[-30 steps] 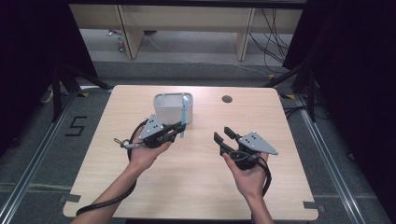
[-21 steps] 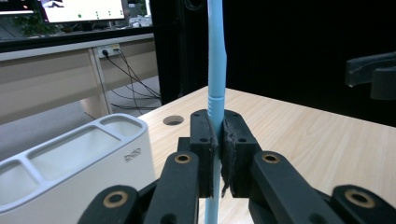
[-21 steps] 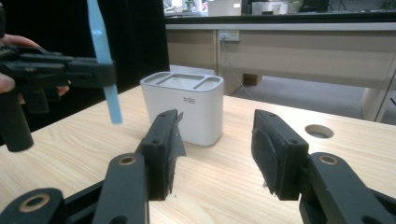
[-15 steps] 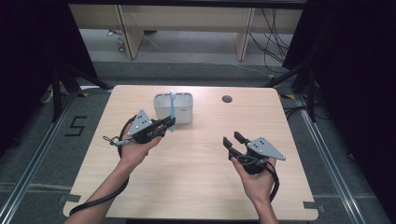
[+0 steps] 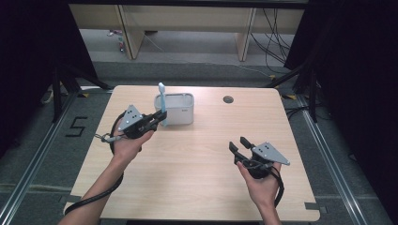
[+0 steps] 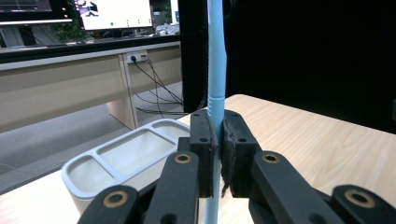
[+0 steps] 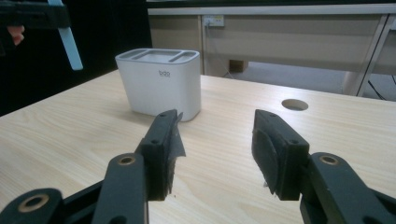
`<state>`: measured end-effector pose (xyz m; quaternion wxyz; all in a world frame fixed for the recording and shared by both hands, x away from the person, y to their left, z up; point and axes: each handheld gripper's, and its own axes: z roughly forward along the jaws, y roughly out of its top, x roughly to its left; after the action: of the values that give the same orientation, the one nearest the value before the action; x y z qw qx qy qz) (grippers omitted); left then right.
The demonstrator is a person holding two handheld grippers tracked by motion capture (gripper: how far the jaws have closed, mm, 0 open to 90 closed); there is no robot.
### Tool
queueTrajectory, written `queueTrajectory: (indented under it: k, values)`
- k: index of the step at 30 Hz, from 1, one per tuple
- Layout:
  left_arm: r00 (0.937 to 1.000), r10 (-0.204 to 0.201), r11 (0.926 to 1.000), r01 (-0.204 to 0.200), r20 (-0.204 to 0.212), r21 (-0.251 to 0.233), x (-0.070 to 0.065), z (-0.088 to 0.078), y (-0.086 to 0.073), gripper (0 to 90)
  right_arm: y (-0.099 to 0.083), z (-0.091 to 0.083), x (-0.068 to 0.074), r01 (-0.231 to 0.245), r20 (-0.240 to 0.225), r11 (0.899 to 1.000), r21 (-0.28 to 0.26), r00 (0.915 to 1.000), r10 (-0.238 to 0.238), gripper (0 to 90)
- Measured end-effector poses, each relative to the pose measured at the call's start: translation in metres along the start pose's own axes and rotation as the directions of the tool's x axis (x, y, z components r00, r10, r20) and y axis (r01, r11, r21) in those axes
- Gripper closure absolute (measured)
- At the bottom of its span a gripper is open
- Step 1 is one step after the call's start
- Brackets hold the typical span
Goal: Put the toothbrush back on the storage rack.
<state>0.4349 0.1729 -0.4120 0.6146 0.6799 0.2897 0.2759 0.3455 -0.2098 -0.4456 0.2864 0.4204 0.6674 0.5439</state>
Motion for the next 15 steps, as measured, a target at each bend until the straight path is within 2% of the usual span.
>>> queueTrajectory:
  k: [1, 2, 3, 4, 6, 7, 8, 9, 10, 11, 13, 14, 15]
  values:
    - [1.0000, -0.002, 1.0000, 0.002, -0.003, -0.003, 0.002, 0.000, 0.001, 83.5, -0.001, -0.001, -0.002, 0.015, 0.003, 1.000, 0.009, 0.9999, -0.015, 51.6]
    - [1.0000, 0.000, 1.0000, 0.000, -0.006, -0.001, 0.003, -0.001, 0.001, 83.5, -0.003, 0.000, 0.000, -0.013, 0.007, 1.000, 0.005, 0.9999, 0.013, 51.6]
    - [0.9999, -0.001, 1.0000, 0.001, -0.011, -0.002, 0.005, -0.001, 0.002, 83.5, -0.004, 0.000, -0.003, 0.014, 0.005, 1.000, -0.007, 0.9999, -0.014, 51.6]
    - [0.9999, -0.005, 1.0000, 0.005, -0.013, -0.005, 0.006, -0.001, 0.002, 83.5, -0.006, 0.000, -0.002, -0.007, 0.001, 1.000, 0.006, 1.0000, 0.007, 51.6]
    - [0.9998, -0.005, 1.0000, 0.005, -0.020, -0.006, 0.008, -0.002, 0.003, 83.5, -0.007, 0.000, -0.002, -0.011, 0.004, 1.000, 0.000, 0.9999, 0.011, 51.6]
    - [0.9996, 0.015, 0.9998, -0.015, -0.022, -0.015, 0.011, -0.001, 0.004, 83.5, -0.008, -0.001, -0.003, -0.018, 0.013, 1.000, 0.007, 0.9998, 0.018, 51.6]
    - [0.9995, 0.018, 0.9997, -0.018, -0.025, -0.016, 0.012, -0.002, 0.004, 83.5, -0.008, -0.002, -0.003, -0.012, 0.017, 1.000, 0.018, 0.9998, 0.012, 51.6]
    - [0.9995, 0.017, 0.9997, -0.017, -0.028, -0.019, 0.013, -0.002, 0.005, 83.5, -0.010, -0.002, -0.001, -0.036, 0.011, 0.999, 0.015, 0.9993, 0.035, 51.6]
    - [0.9994, 0.015, 0.9997, -0.016, -0.030, -0.021, 0.014, -0.002, 0.005, 83.5, -0.010, -0.002, -0.001, -0.036, 0.011, 0.999, 0.015, 0.9993, 0.035, 51.6]
    - [0.9993, 0.014, 0.9997, -0.015, -0.033, -0.022, 0.015, -0.002, 0.005, 83.5, -0.010, -0.002, -0.004, 0.001, 0.023, 1.000, 0.008, 0.9997, -0.001, 51.6]
    - [0.9992, 0.014, 0.9996, -0.015, -0.037, -0.025, 0.016, -0.002, 0.006, 83.5, -0.011, -0.002, -0.005, 0.001, 0.014, 1.000, 0.008, 0.9999, -0.001, 51.6]
    - [0.9991, 0.015, 0.9996, -0.016, -0.039, -0.024, 0.017, -0.002, 0.006, 83.5, -0.012, -0.002, -0.004, -0.014, 0.011, 1.000, 0.004, 0.9998, 0.014, 51.6]
    - [0.9991, 0.012, 0.9996, -0.013, -0.042, -0.026, 0.018, -0.002, 0.006, 83.5, -0.012, -0.003, -0.006, 0.004, 0.020, 1.000, 0.014, 0.9998, -0.004, 51.6]
